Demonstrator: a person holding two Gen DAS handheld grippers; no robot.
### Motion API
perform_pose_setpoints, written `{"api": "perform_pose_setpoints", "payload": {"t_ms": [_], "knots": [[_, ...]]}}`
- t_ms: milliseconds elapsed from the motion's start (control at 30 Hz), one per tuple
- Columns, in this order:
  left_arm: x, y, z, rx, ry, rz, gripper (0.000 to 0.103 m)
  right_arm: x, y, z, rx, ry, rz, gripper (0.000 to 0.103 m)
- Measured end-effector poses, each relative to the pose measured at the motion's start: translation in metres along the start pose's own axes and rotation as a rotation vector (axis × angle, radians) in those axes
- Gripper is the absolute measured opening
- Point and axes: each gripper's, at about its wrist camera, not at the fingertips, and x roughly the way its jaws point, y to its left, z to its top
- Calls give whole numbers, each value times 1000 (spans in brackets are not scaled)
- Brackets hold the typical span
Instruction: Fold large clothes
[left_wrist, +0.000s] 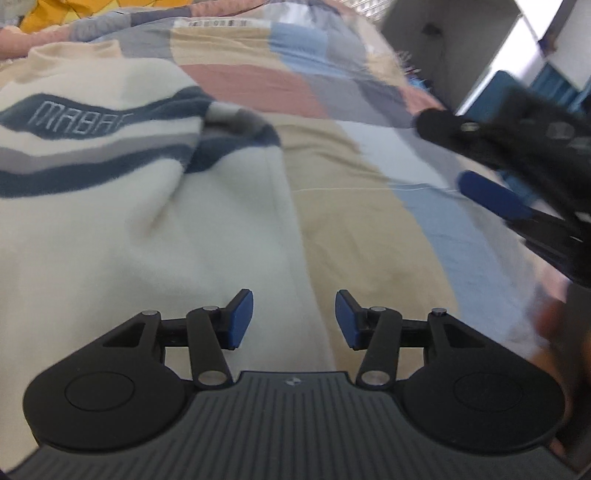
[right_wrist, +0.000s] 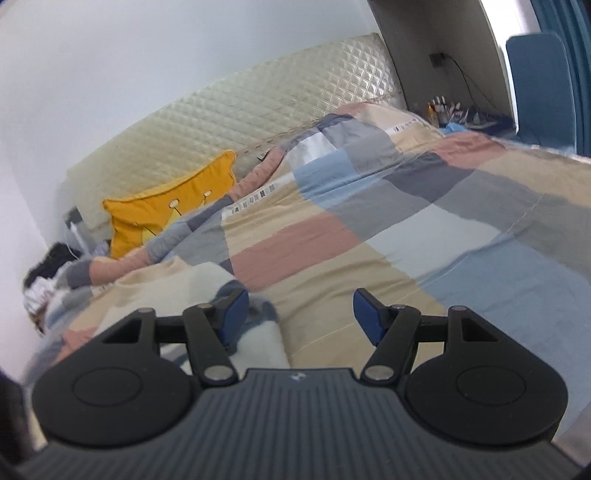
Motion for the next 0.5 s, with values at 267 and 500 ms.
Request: {"api": "perform_pose_setpoints", "payload": {"t_ms": [267,500], "knots": [[33,-23,0,96,39,183,53,6,-18,0,92,30,-38,66],[41,-22,3,127,65,228,24,6,-21,-1,107,31,-43,66]]}}
